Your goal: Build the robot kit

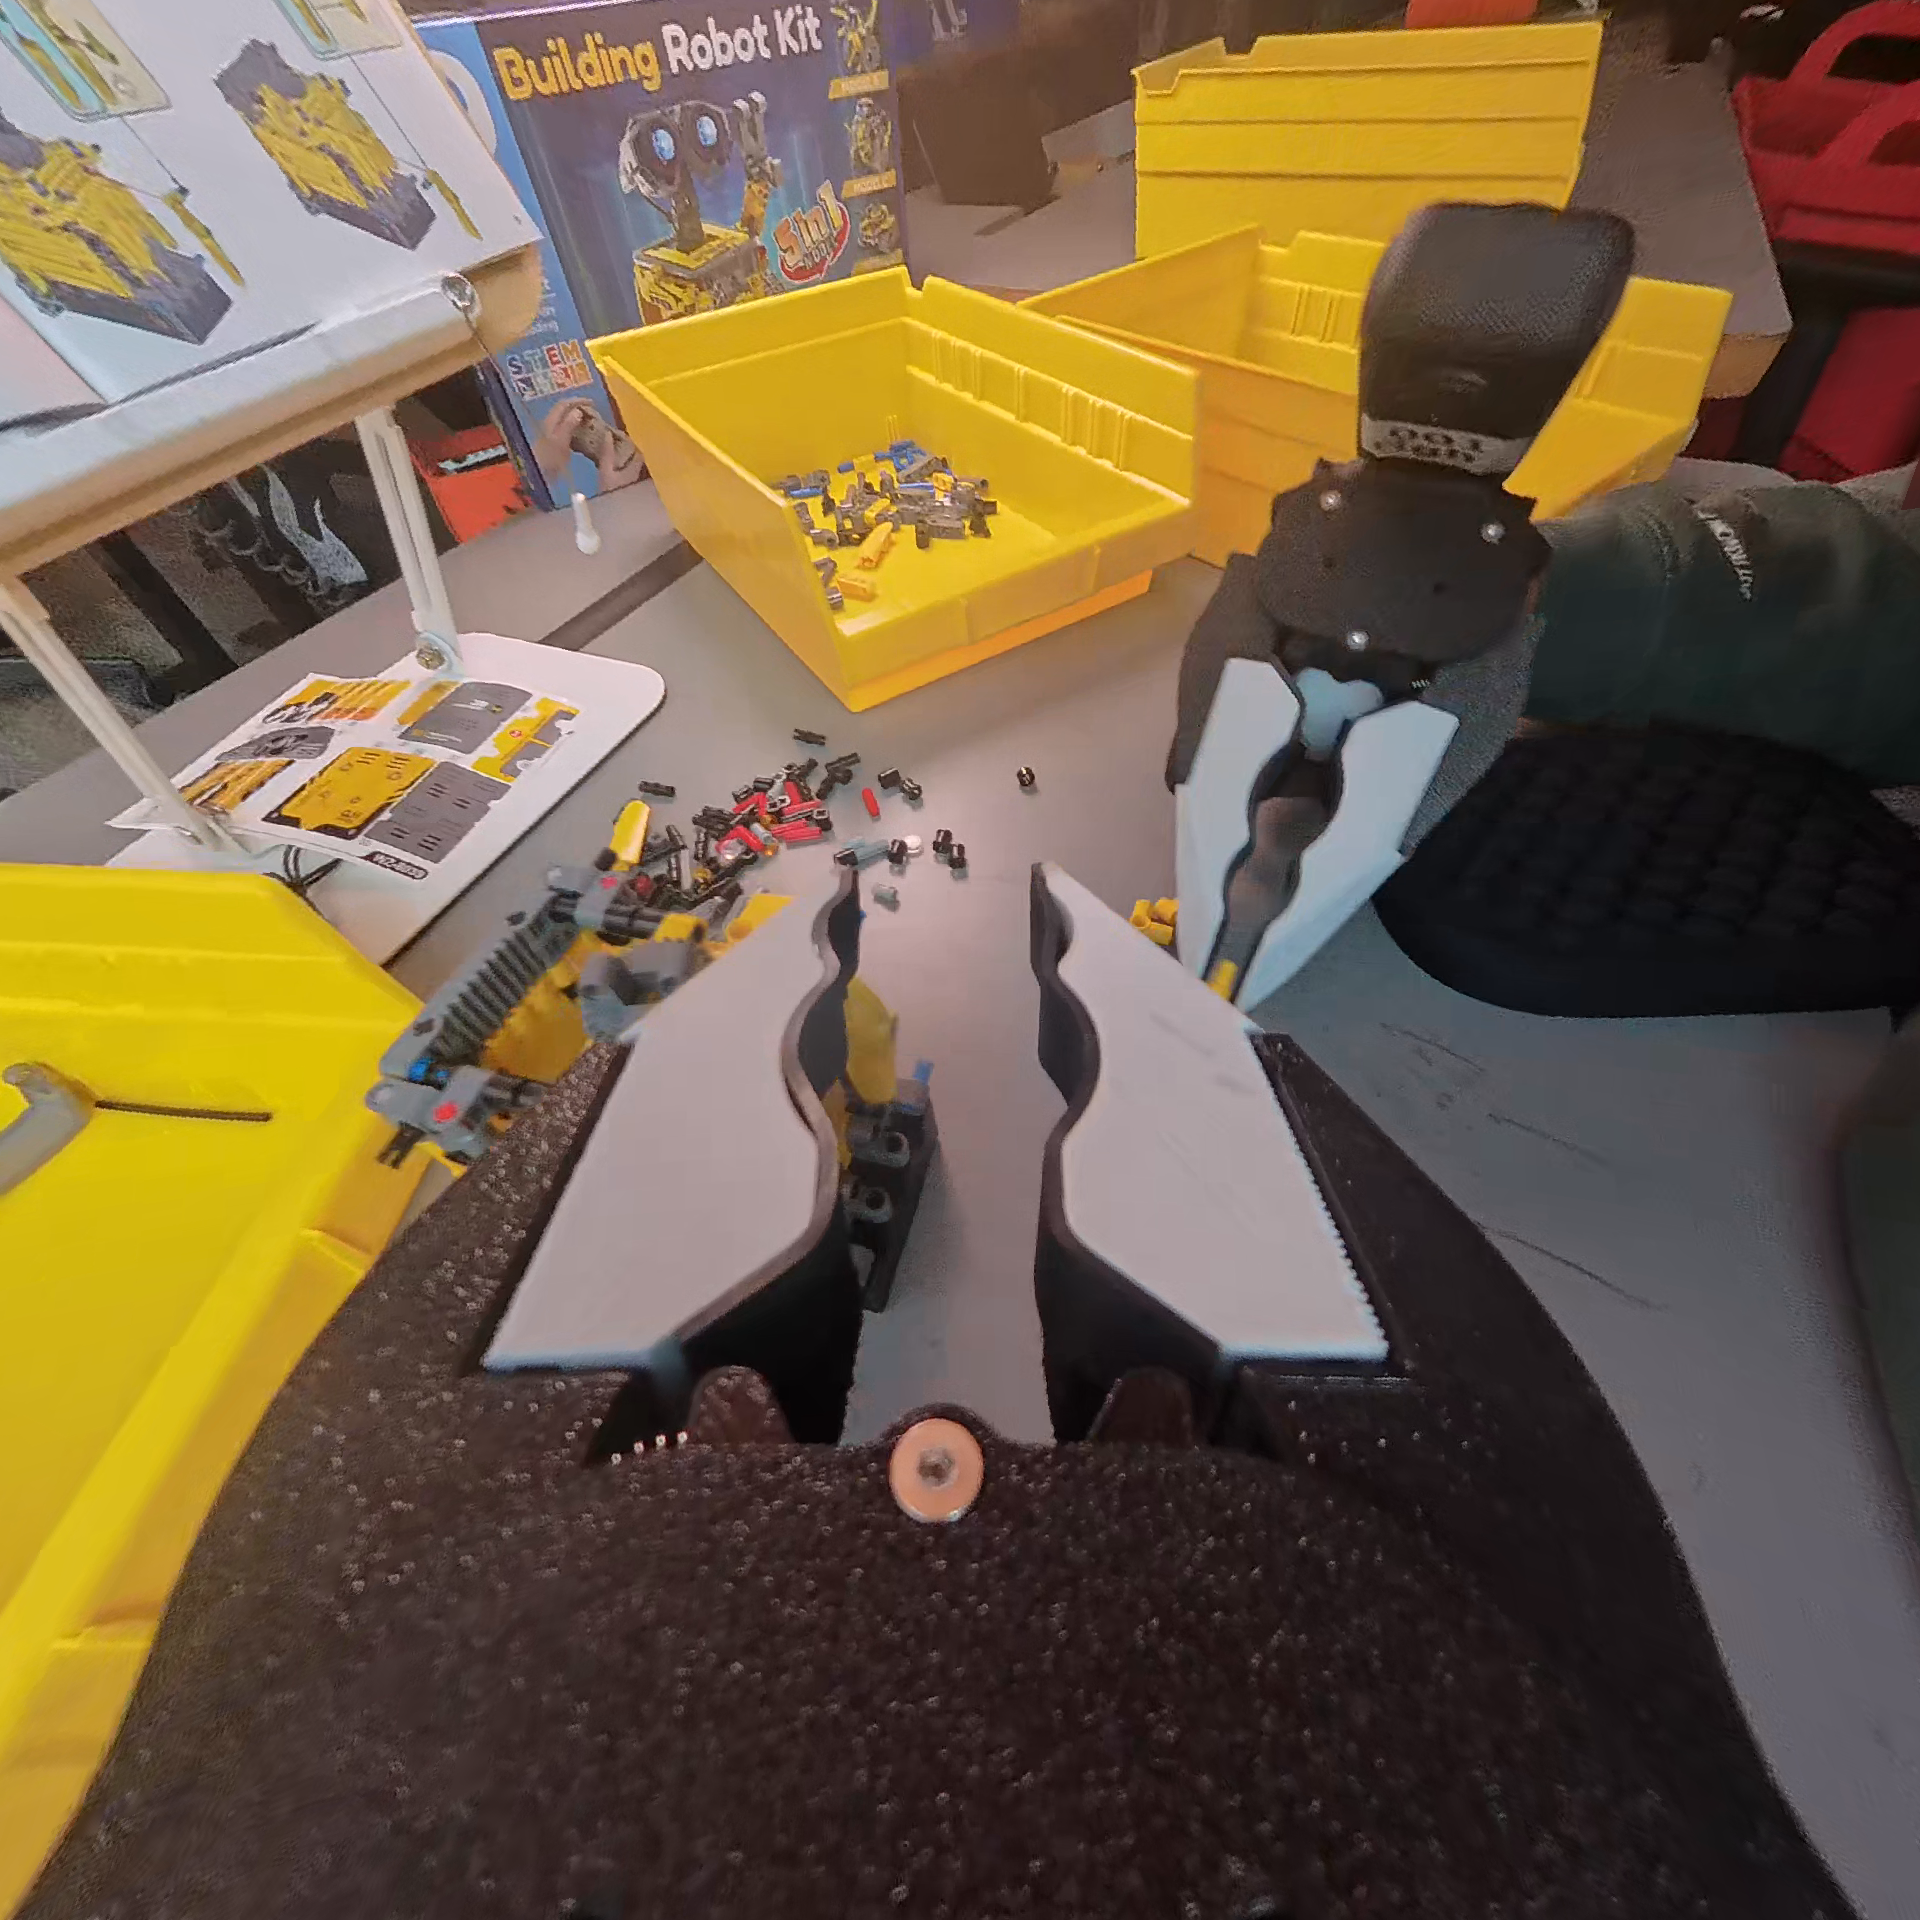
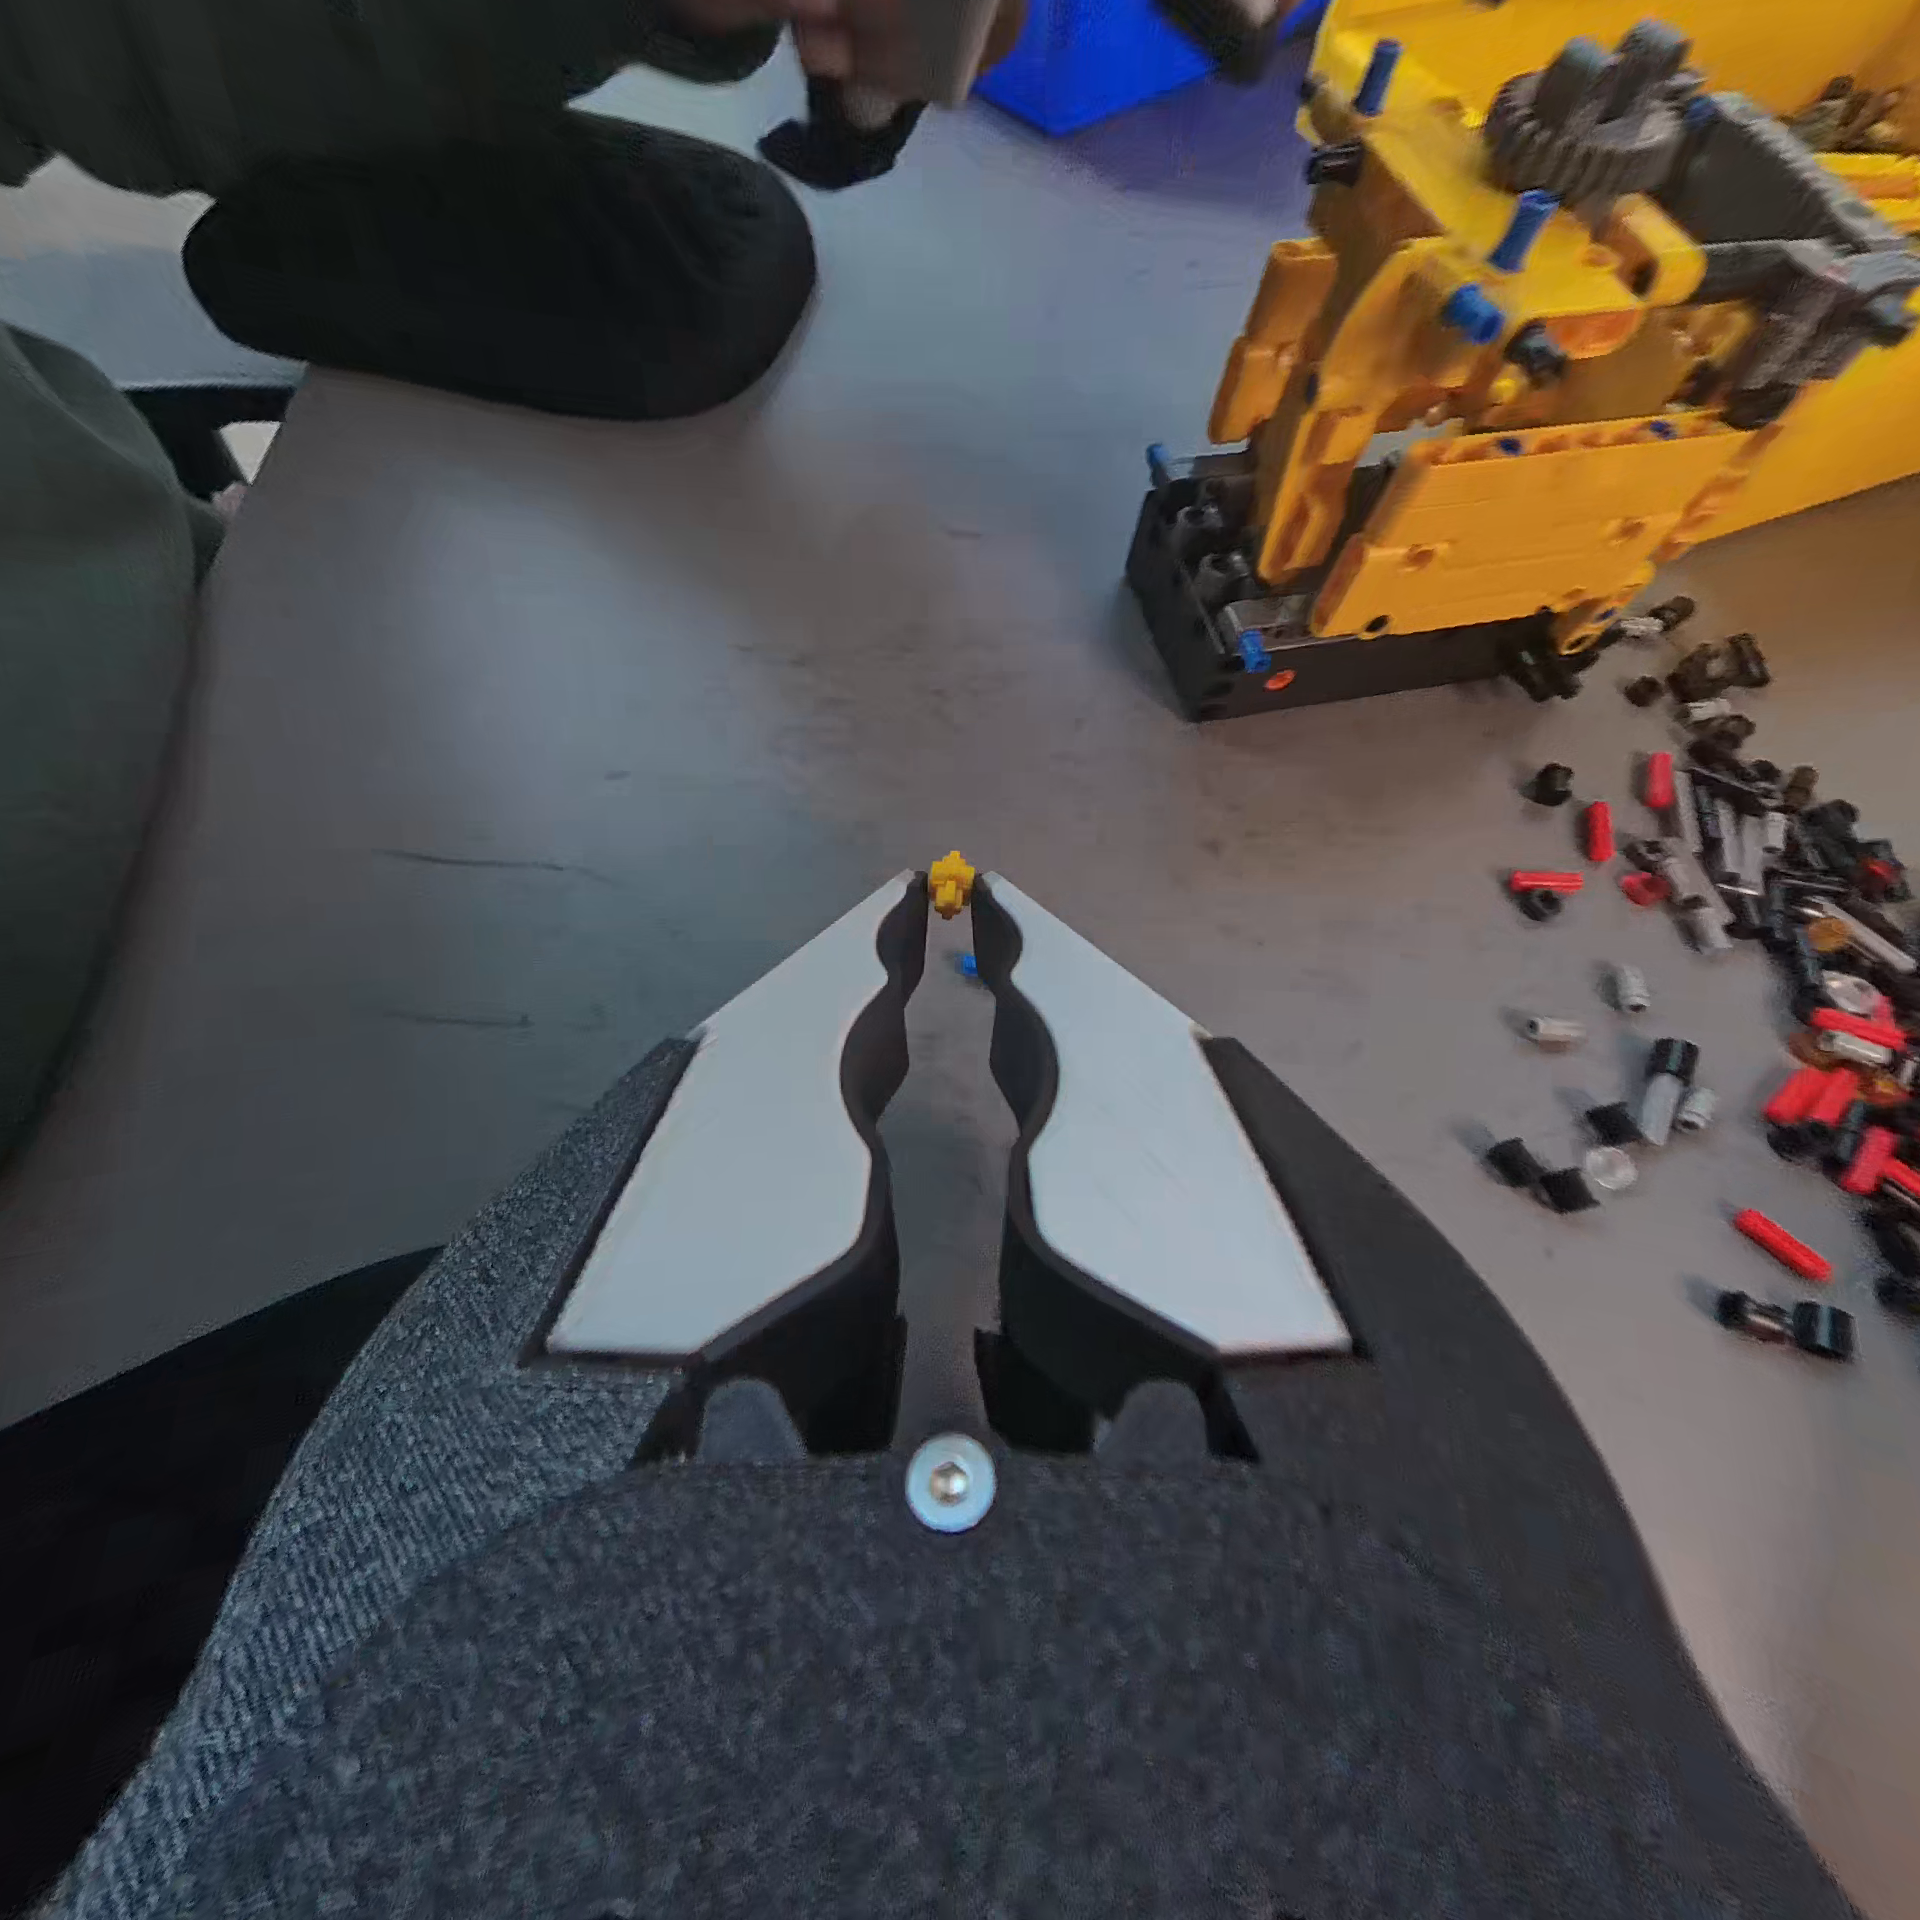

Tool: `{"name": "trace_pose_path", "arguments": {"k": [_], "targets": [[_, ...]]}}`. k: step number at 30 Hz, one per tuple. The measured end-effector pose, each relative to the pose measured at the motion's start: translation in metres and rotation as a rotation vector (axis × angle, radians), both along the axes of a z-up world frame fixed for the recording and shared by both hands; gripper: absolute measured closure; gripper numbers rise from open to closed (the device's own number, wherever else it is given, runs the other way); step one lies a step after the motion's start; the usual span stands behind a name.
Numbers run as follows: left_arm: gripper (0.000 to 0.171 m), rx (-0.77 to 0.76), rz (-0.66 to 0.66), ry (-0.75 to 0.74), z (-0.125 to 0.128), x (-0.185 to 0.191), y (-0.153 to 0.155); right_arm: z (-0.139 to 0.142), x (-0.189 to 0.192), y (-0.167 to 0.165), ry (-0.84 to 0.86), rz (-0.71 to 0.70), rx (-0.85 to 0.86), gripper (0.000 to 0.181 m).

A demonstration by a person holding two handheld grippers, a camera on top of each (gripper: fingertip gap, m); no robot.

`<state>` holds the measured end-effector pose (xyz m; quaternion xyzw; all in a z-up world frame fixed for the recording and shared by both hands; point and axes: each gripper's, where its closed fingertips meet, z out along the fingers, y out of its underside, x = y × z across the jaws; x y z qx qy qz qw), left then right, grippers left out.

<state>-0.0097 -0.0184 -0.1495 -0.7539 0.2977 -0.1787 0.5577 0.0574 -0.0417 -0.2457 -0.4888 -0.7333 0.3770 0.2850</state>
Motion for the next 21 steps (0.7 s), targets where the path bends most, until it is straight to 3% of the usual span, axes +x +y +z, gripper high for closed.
{"name": "trace_pose_path", "arguments": {"k": [5,13,15,18,21], "targets": [[0.14,-0.106,-0.011,0.044,0.013,-0.009,0.021,-0.023,0.007,-0.021,-0.119,0.099,0.119,0.172],[0.145,-0.361,-0.087,0.399,0.003,-0.008,0.1,-0.017,0.014,-0.016,-0.112,0.079,0.109,0.16],[0.148,-0.482,-0.128,0.437,-0.01,-0.001,0.121,-0.001,0.011,-0.008,-0.036,0.032,0.075,0.16],[0.151,-0.564,-0.1,0.595,-0.039,-0.008,0.16,0.021,0.011,0.011,0.097,-0.061,0.053,0.158],[0.156,-0.651,-0.081,0.652,-0.069,-0.011,0.184,0.035,0.013,0.022,0.212,-0.134,0.004,0.156]]}}
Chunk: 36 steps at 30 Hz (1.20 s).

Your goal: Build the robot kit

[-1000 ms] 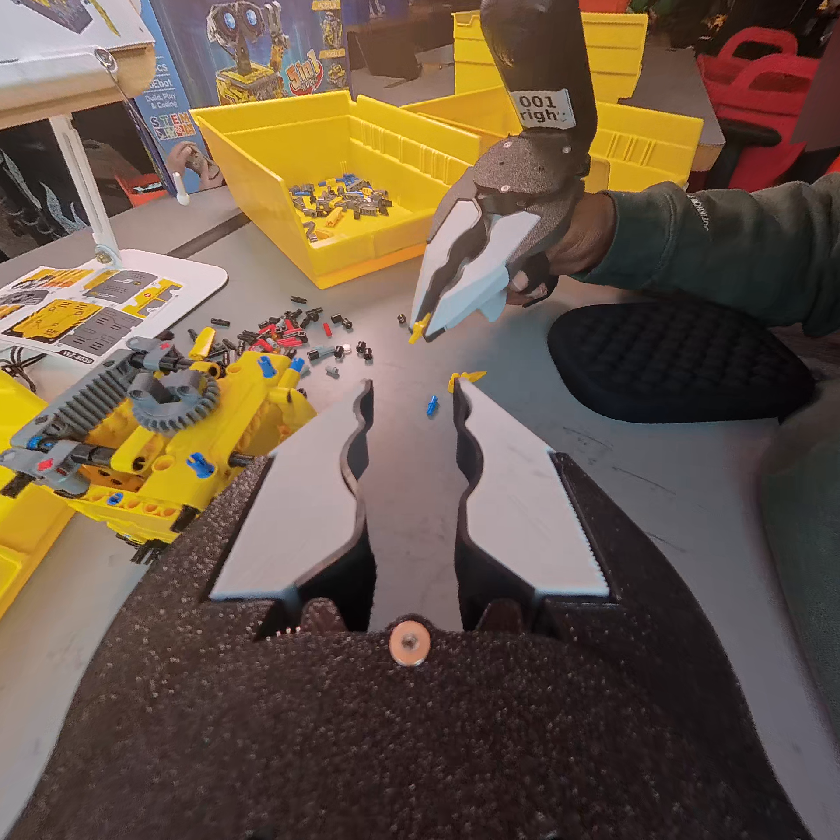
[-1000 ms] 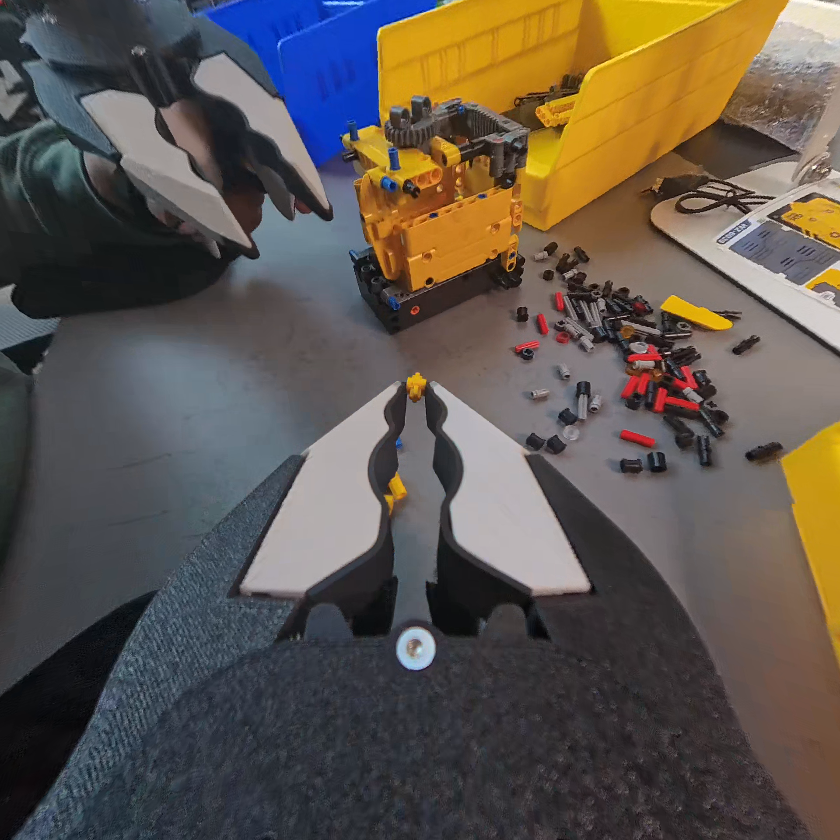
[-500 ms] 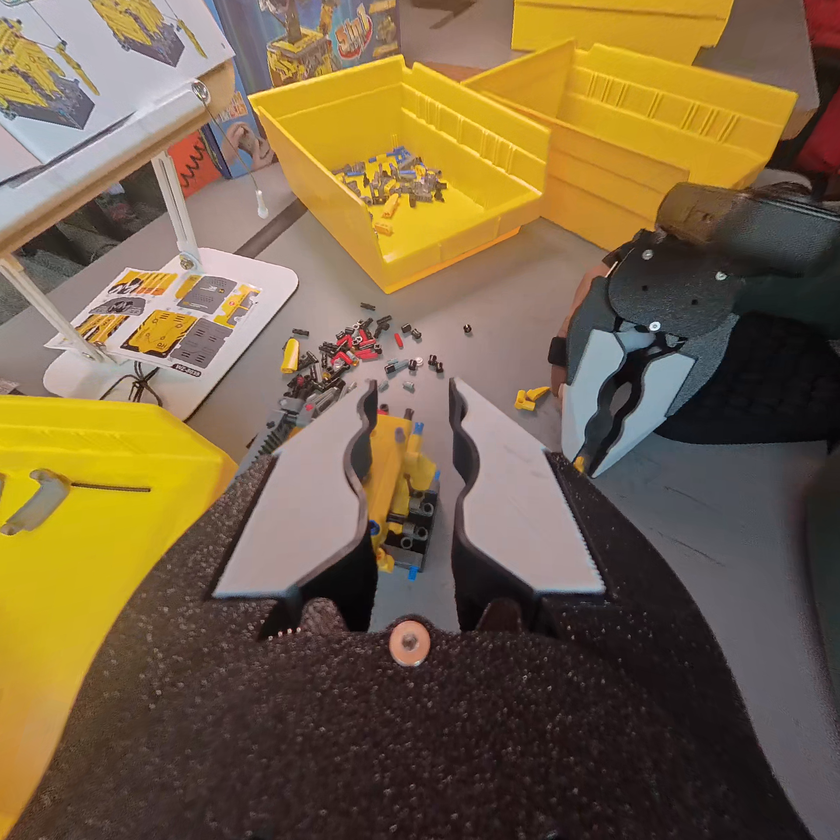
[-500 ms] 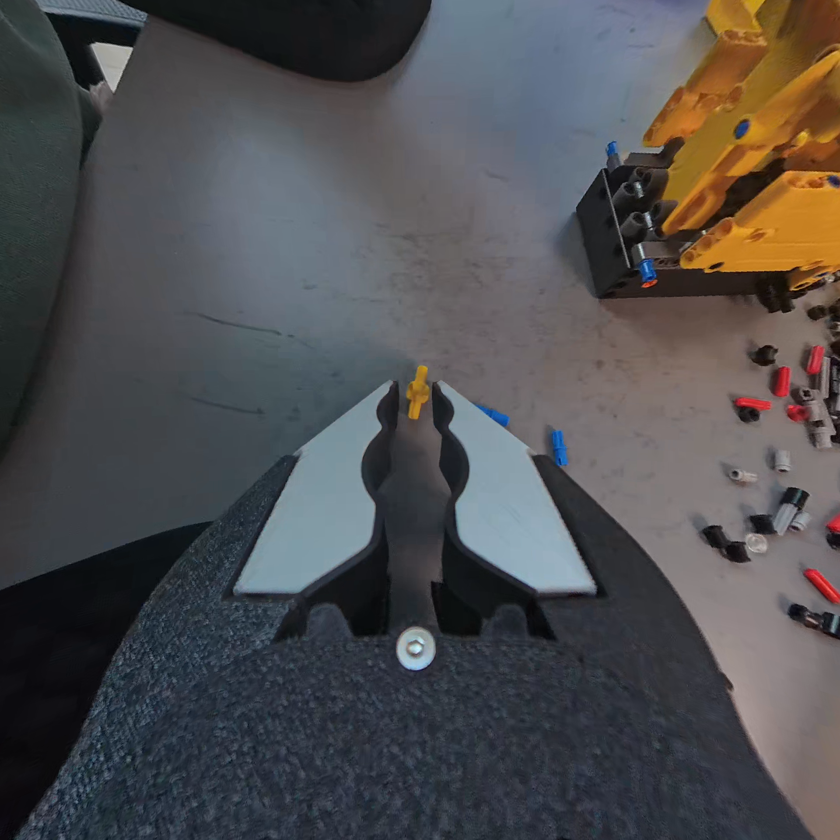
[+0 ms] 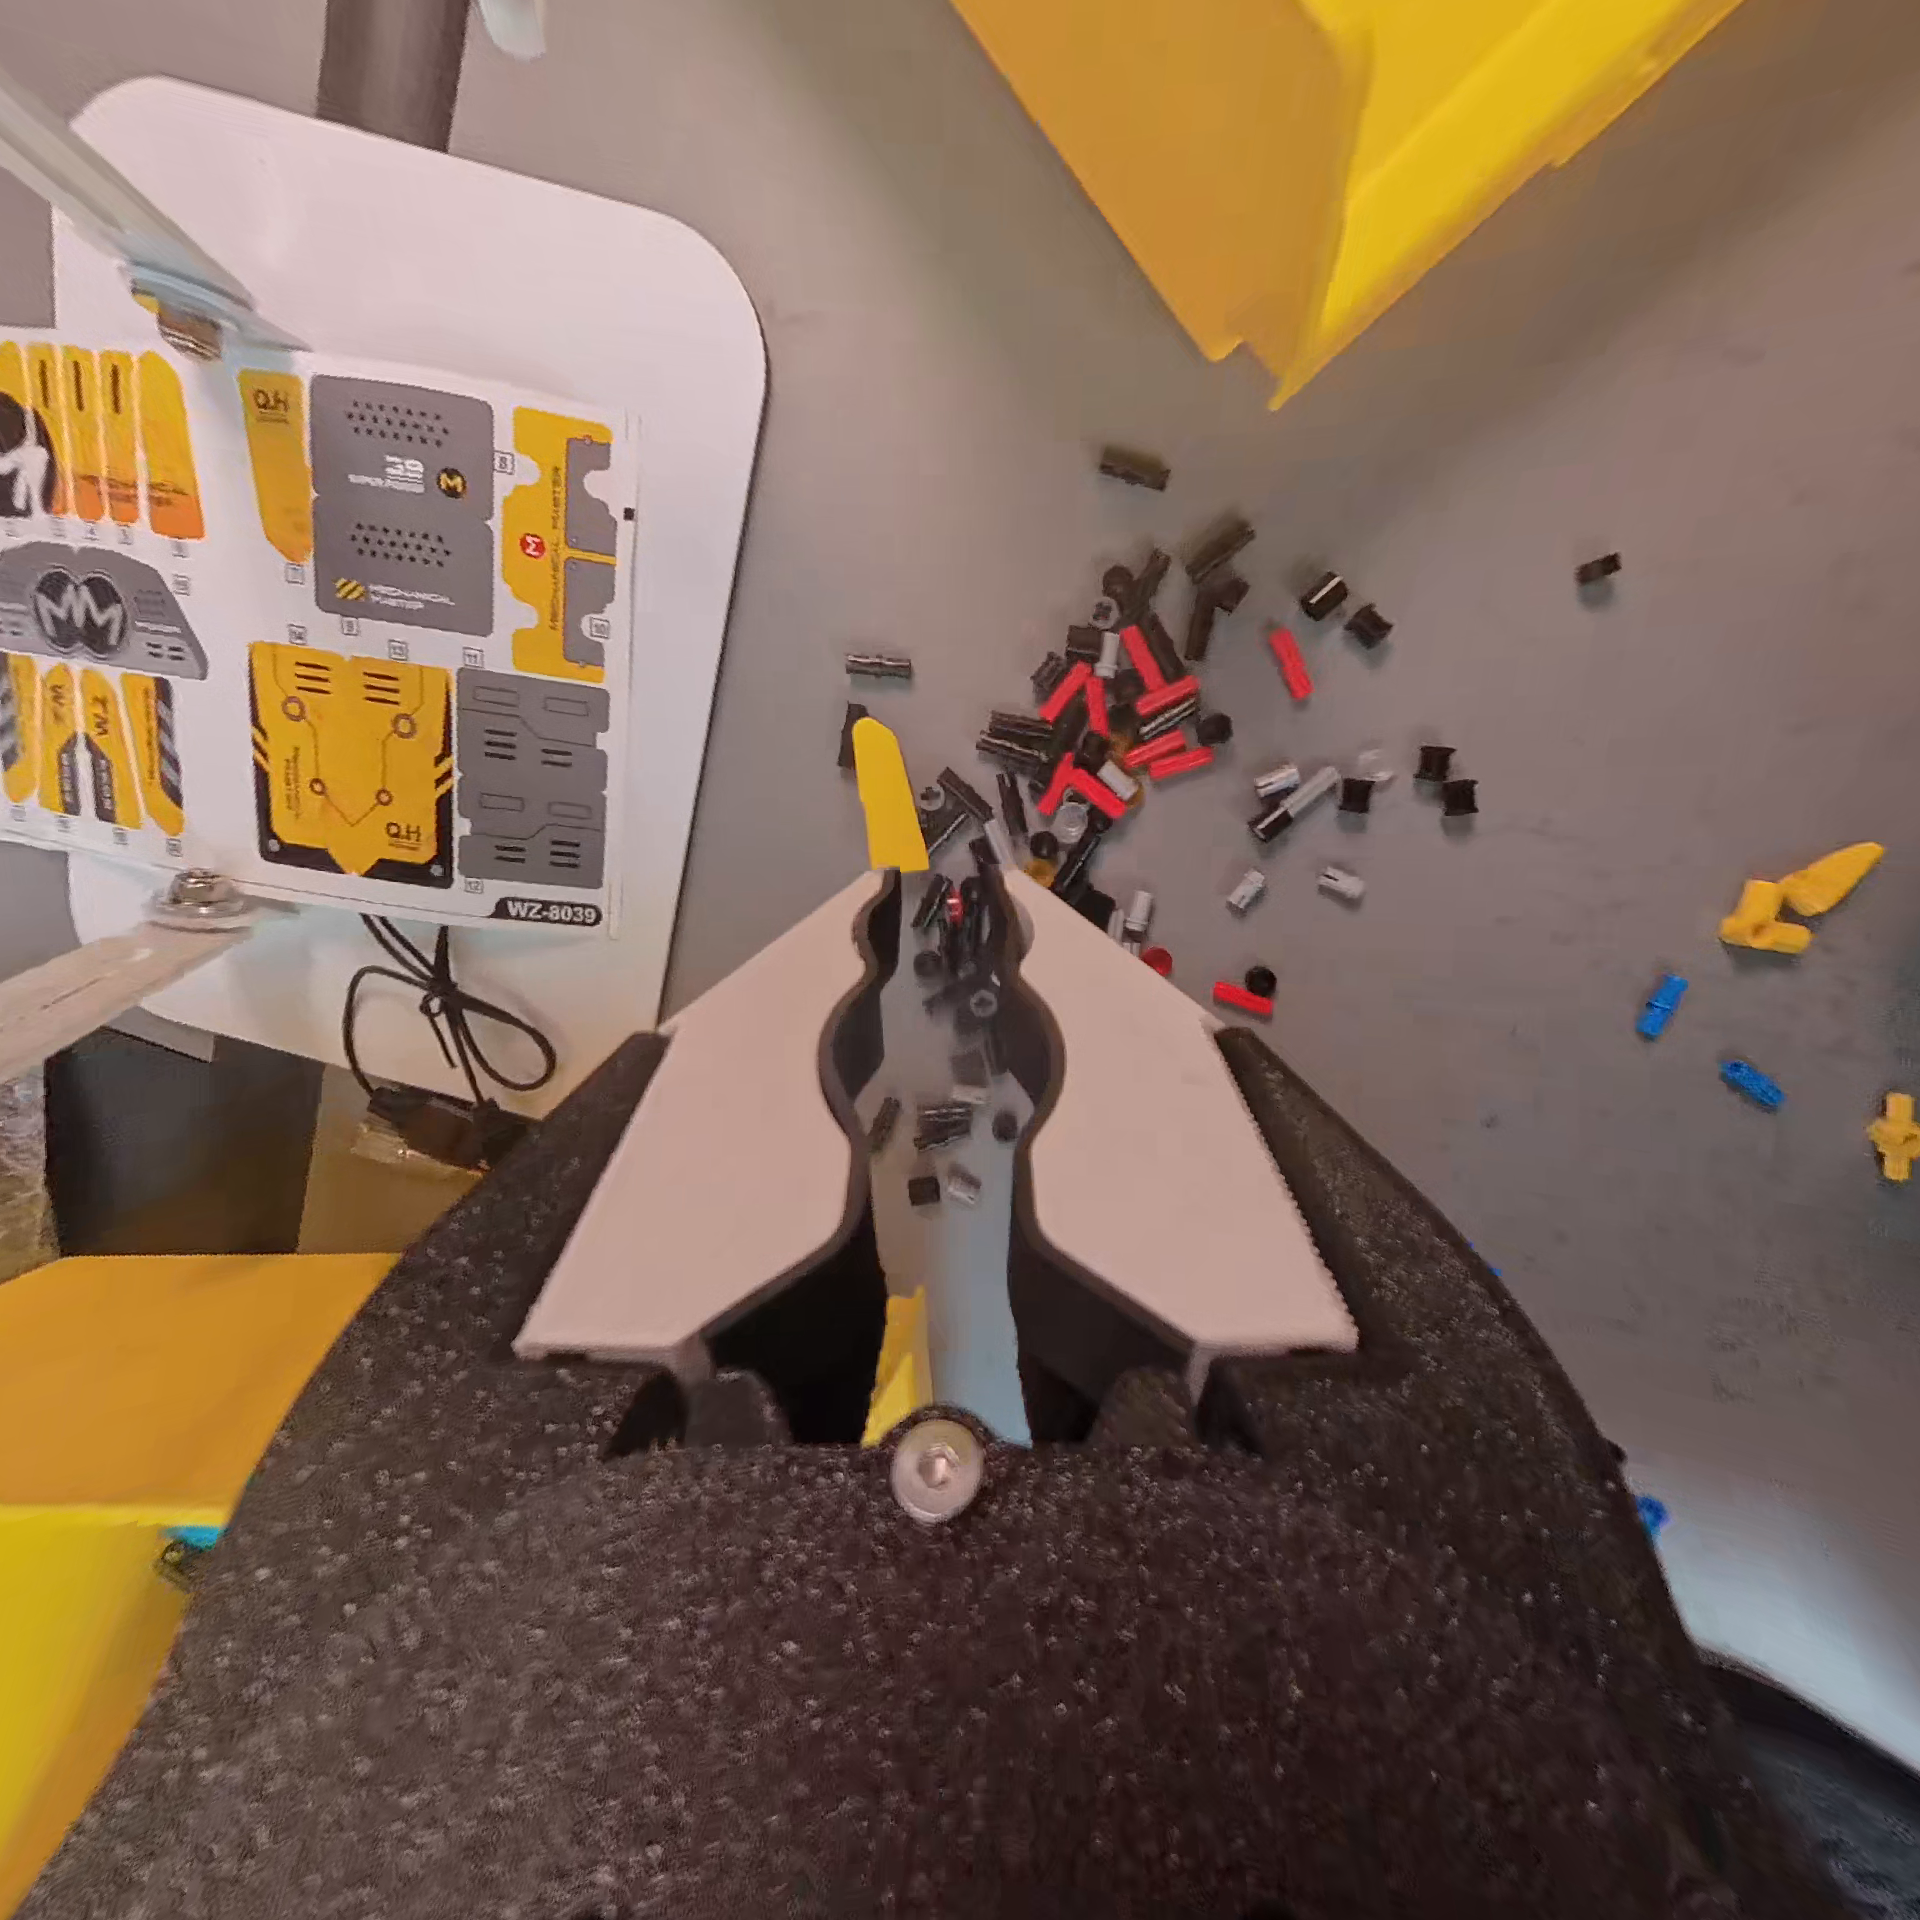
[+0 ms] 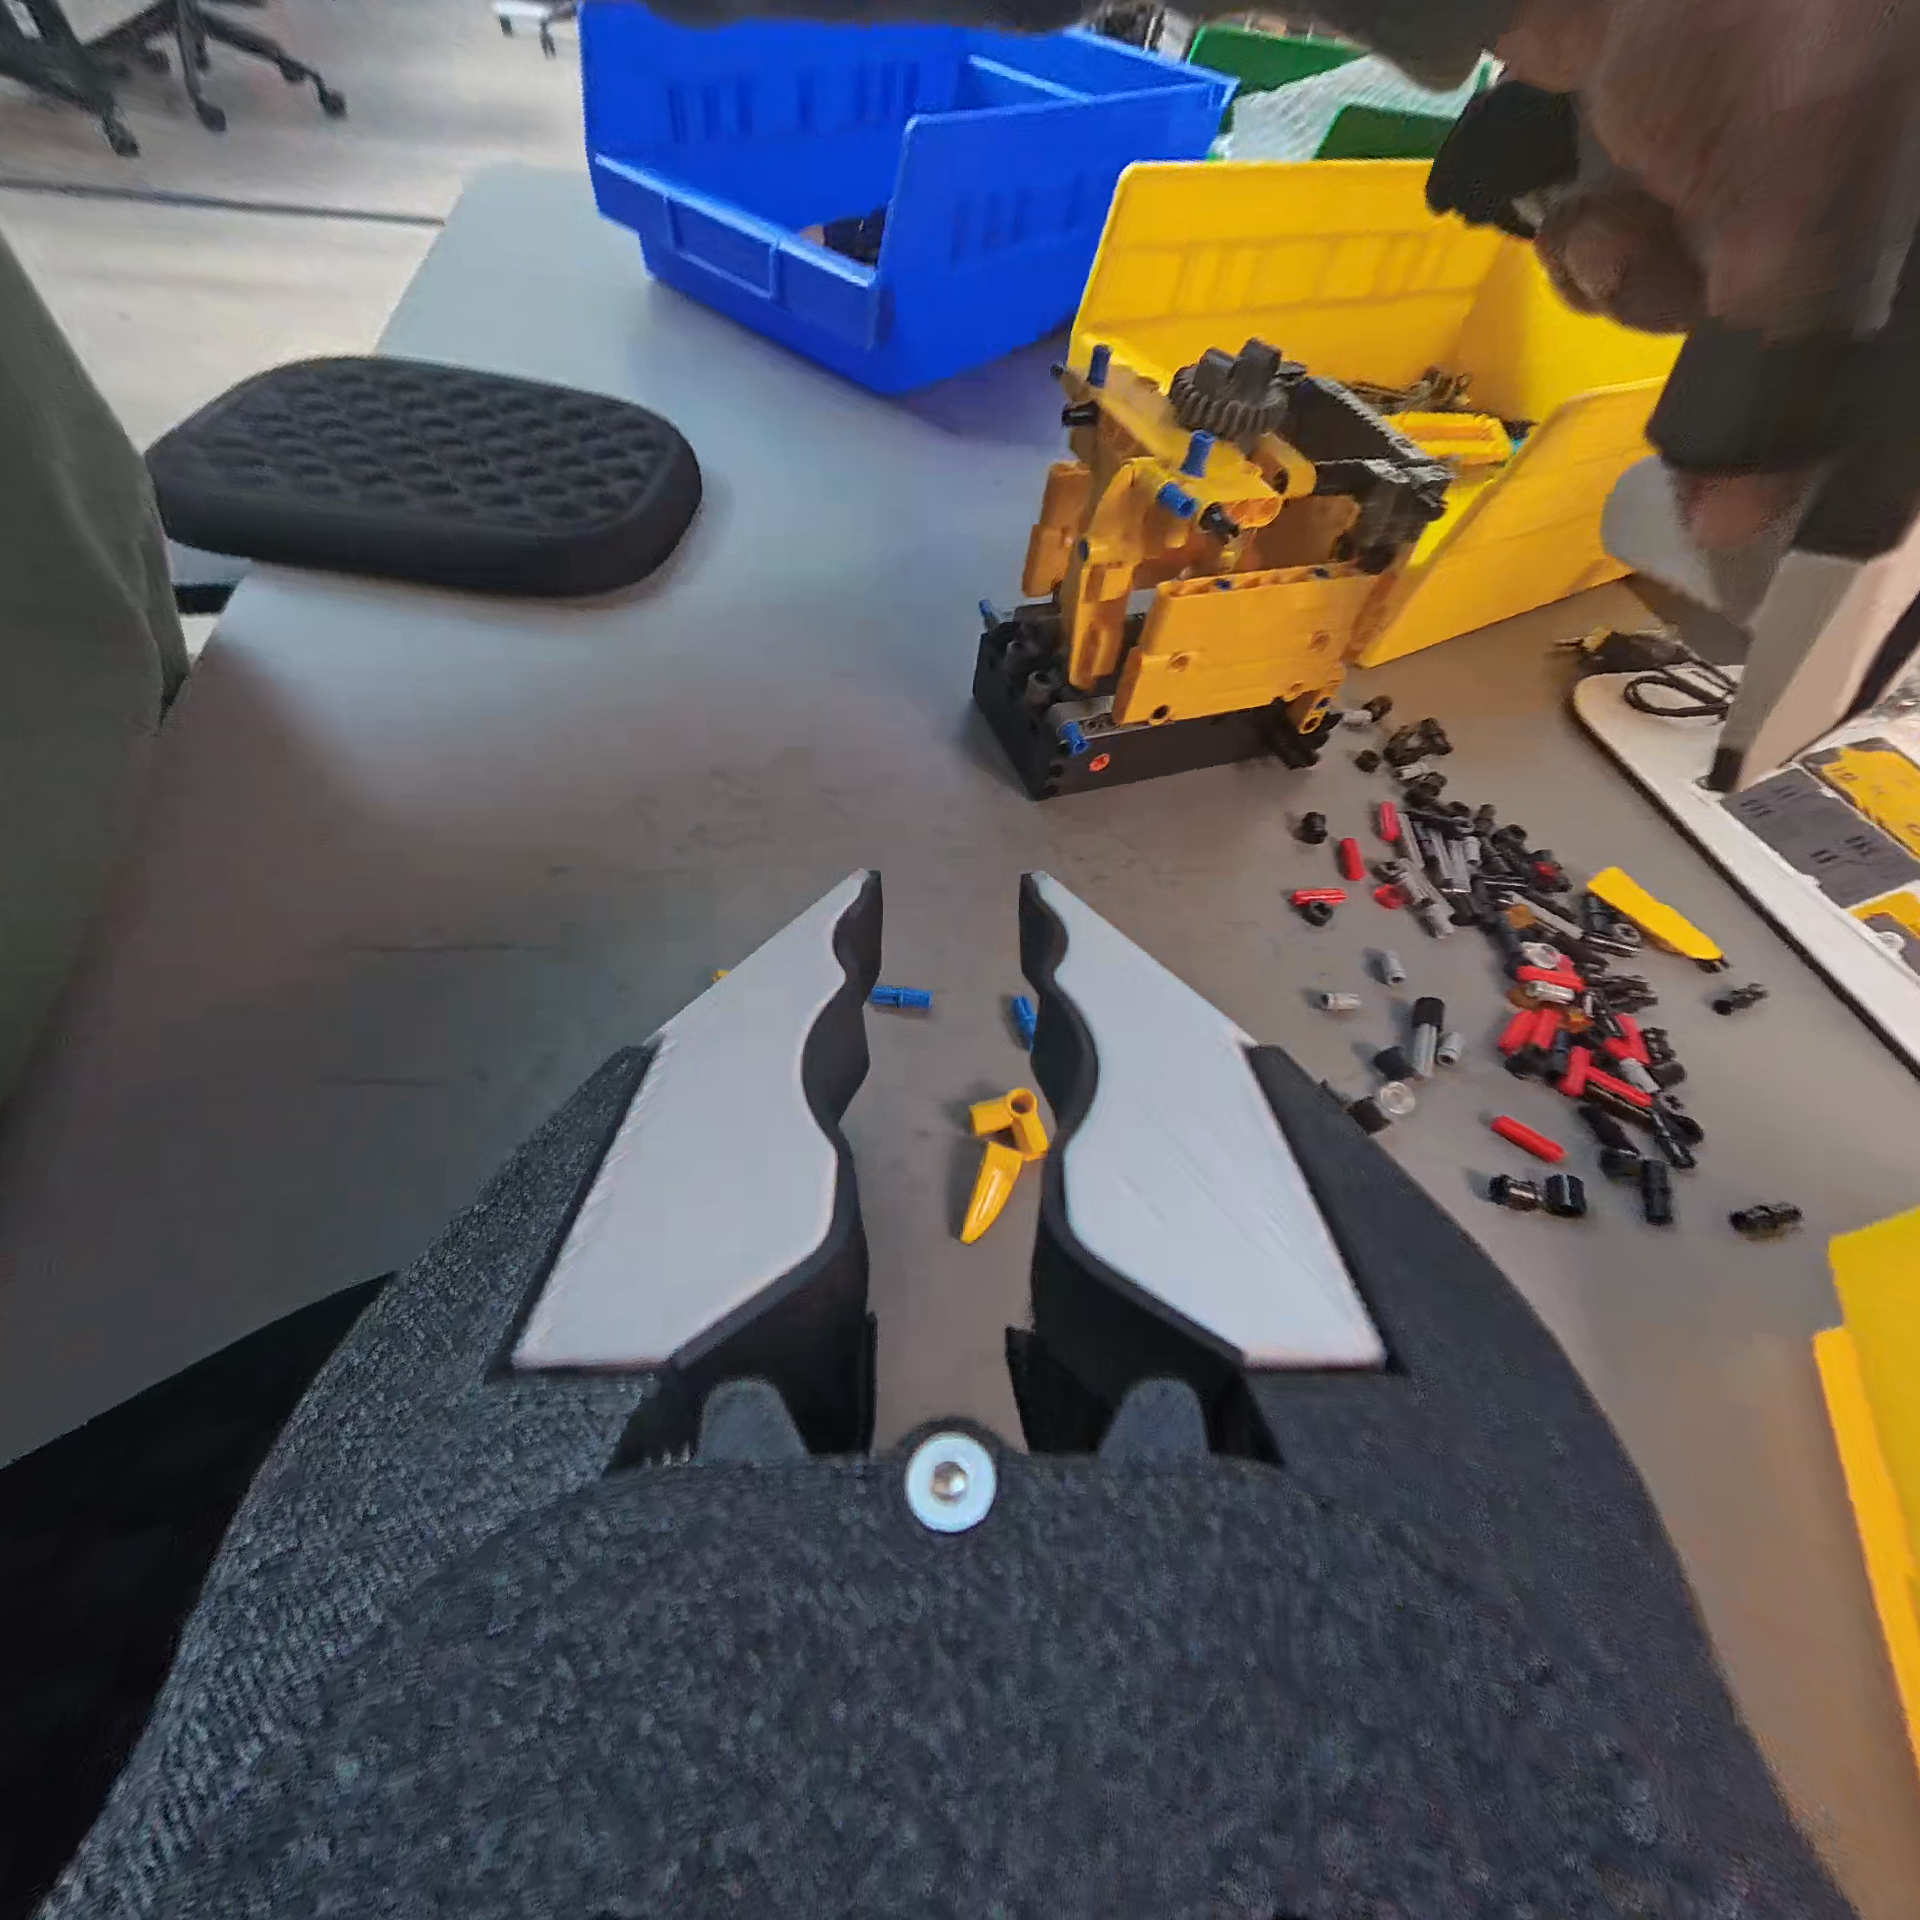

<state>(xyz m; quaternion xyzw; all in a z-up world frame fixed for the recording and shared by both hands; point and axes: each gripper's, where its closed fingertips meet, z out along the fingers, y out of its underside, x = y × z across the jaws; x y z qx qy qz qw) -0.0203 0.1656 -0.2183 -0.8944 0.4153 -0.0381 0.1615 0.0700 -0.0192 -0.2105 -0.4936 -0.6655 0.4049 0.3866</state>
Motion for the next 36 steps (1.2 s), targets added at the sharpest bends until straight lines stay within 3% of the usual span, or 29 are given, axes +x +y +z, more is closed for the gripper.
{"name": "trace_pose_path", "arguments": {"k": [3,7,17,23,26,30,33,36], "targets": [[0.156,-0.043,0.031,0.074,-0.027,-0.011,0.017,0.0,0.004,0.0,0.042,-0.02,-0.022,0.155],[0.154,-0.148,0.07,0.055,-0.051,-0.013,0.021,0.005,0.008,0.0,0.075,-0.025,-0.002,0.156],[0.155,-0.226,0.04,0.056,-0.056,-0.005,0.023,0.006,0.01,0.002,0.075,-0.031,-0.052,0.156],[0.166,-0.182,0.006,0.08,-0.054,-0.006,0.028,0.005,0.01,0.003,0.073,-0.036,-0.052,0.156],[0.166,-0.151,-0.013,0.031,-0.038,0.0,0.024,0.007,0.01,0.006,0.083,-0.051,-0.049,0.157],[0.166,0.034,-0.161,-0.097,0.015,0.025,0.0,0.016,0.012,0.024,0.13,-0.136,-0.106,0.156],[0.166,0.179,-0.358,-0.242,0.06,0.057,-0.057,0.031,0.016,0.044,0.2,-0.225,-0.183,0.149],[0.166,0.292,-0.478,-0.364,0.083,0.08,-0.122,0.054,0.017,0.045,0.27,-0.235,-0.086,0.149]]}}
